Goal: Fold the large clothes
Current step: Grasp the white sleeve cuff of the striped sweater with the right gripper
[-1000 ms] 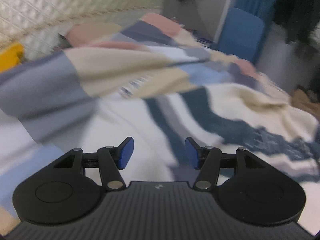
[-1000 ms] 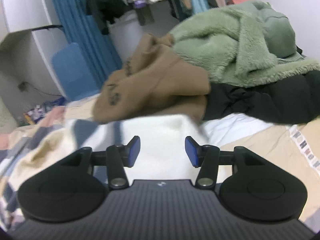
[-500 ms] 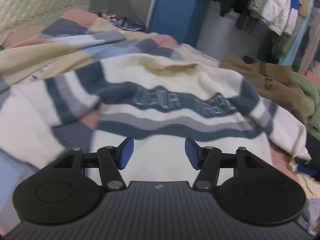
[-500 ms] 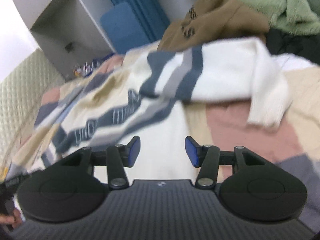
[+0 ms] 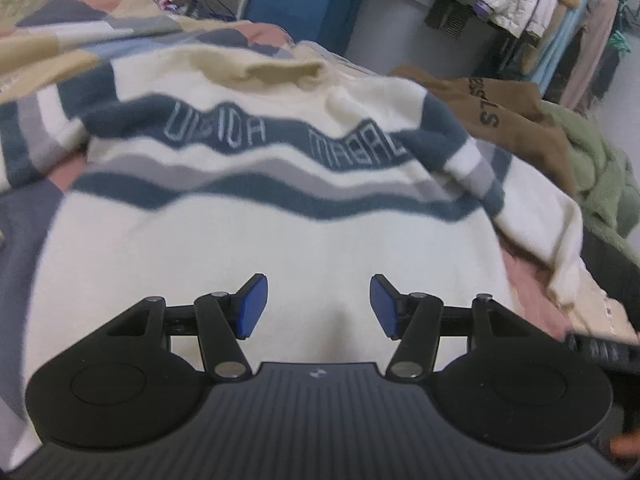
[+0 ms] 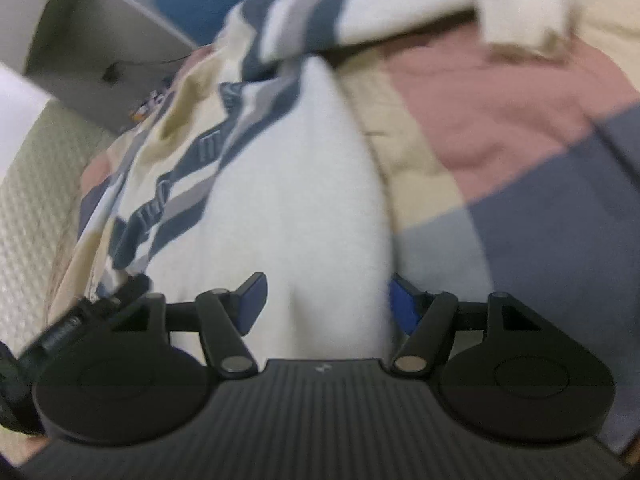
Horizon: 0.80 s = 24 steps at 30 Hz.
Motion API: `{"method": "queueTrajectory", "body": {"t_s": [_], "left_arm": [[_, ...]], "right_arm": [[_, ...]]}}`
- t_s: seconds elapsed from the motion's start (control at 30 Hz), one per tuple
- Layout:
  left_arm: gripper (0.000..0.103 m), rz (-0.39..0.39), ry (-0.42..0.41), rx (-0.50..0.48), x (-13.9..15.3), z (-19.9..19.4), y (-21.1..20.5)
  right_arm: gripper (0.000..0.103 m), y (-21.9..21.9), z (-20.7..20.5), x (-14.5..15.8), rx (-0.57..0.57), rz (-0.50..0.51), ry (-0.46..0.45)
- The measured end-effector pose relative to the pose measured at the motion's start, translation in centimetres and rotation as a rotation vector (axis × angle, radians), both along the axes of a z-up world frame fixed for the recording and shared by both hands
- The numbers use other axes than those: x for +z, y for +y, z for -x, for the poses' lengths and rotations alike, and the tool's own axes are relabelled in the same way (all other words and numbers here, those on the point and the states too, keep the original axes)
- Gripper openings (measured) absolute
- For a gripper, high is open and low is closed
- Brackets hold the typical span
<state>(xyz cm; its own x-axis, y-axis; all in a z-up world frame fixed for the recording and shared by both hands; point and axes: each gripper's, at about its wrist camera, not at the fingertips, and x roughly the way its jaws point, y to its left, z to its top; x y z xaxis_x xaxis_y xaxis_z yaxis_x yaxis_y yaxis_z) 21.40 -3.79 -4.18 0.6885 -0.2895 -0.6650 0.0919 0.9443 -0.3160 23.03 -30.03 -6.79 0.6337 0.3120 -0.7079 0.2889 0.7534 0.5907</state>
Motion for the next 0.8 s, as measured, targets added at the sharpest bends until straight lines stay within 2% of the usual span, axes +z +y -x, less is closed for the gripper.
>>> {"method": "queueTrajectory", "body": {"t_s": [0.1,0.17,0.2,0.23,0.3,0.33,0.57,0.8], "left_arm": [[0.062,0.008,0.029,-0.054,-1.3,0.0,0.6],[0.062,0.023,0.021,-0.060,-1.4,-0.2,1.0],[0.062,0.034,0.018,-0.055,-1.5,-0.4,1.1],[0.062,0.044,0.016,-0.053,-1.6,-0.5,1.3],[0.062,0.051,0.018,-0.056,-1.7,-0.7,1.5],[0.062,0.059,0.021,-0.060,-1.7,-0.8,1.6],[0.062,0.129,0.014,-0.030,-0.9,0.1,3.1],[0.061,0.178,0.035,0.017,-0.8,1.5,4.5]], "right_arm": [[0.062,0.6,-1.2,-0.4,0.002,0.057,0.005],[0.057,2.0,-2.1,-1.1,0.058,0.131,0.034],[0.050,2.5,-2.3,-1.1,0.072,0.163,0.028],[0.039,2.7,-2.4,-1.0,0.082,0.175,0.020],[0.026,2.4,-2.5,-0.7,0.079,0.154,0.014],[0.023,2.4,-2.5,-0.5,0.084,0.150,0.007],[0.019,3.3,-0.3,2.7,0.102,0.257,-0.108],[0.014,2.8,1.7,3.4,0.062,0.274,-0.076]]}}
